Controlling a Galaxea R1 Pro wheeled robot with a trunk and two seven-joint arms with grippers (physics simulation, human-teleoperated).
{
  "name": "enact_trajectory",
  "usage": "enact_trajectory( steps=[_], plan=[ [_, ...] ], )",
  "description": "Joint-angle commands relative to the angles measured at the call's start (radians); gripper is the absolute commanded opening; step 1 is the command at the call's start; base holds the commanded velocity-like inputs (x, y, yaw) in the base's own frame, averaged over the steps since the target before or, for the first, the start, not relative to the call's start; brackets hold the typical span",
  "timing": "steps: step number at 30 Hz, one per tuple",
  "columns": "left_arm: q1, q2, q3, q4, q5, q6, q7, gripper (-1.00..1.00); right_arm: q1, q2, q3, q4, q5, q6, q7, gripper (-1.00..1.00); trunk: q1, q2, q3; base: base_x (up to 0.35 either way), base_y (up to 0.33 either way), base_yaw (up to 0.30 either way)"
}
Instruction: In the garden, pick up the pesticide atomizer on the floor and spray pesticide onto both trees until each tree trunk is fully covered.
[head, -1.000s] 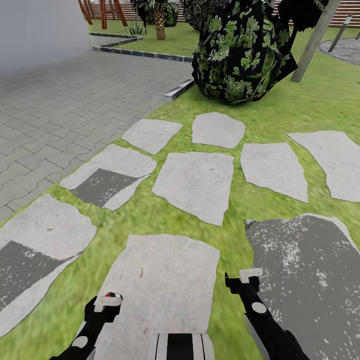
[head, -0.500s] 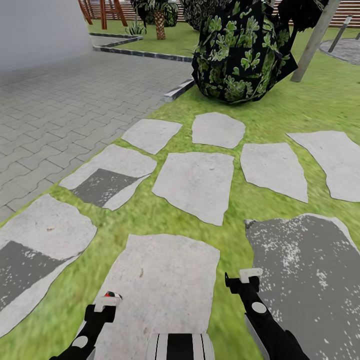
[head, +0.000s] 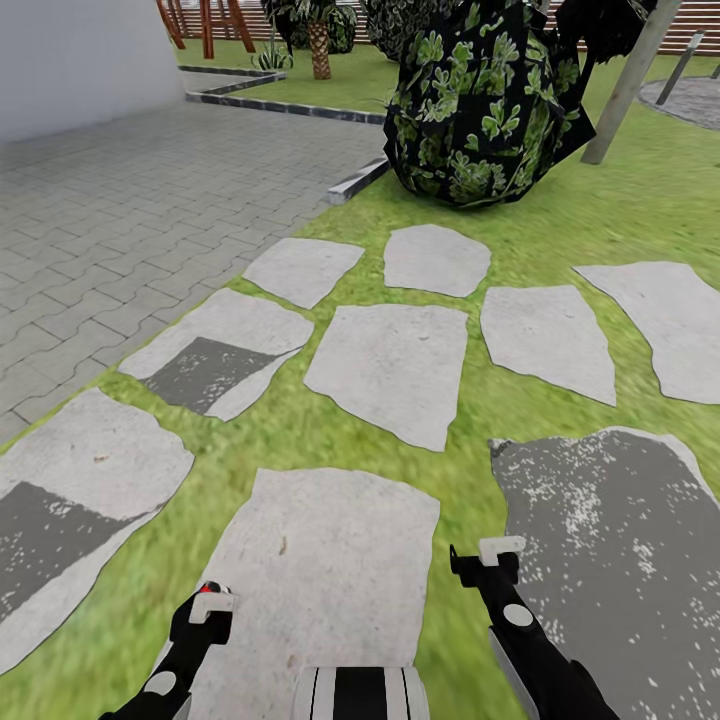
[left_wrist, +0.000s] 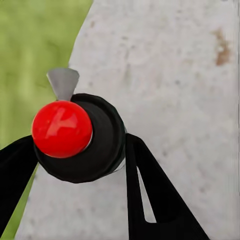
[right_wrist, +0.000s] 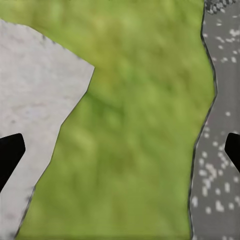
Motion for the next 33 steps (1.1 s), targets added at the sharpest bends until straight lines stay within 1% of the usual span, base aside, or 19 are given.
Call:
enact_trajectory(
  steps=[1, 13, 33],
  plan=[
    [0.000, 0.000, 0.000, 0.000, 0.000, 0.000, -0.001, -1.00, 0.000, 0.000, 0.000, 0.000, 0.000, 0.000, 0.000, 1.00, 0.000, 0.000, 0.000, 0.000, 0.000, 0.000],
    [0.000, 0.000, 0.000, 0.000, 0.000, 0.000, -0.001, -1.00, 0.000, 0.000, 0.000, 0.002, 0.000, 0.000, 0.000, 1.00, 0.000, 0.000, 0.000, 0.000, 0.000, 0.000],
    [0.000, -0.002, 0.000, 0.000, 0.000, 0.001, -0.001, -1.00, 0.000, -0.001, 0.002, 0.005, 0.003, -0.002, 0.000, 1.00, -0.009, 0.005, 0.077, 0.000, 0.000, 0.000]
  ],
)
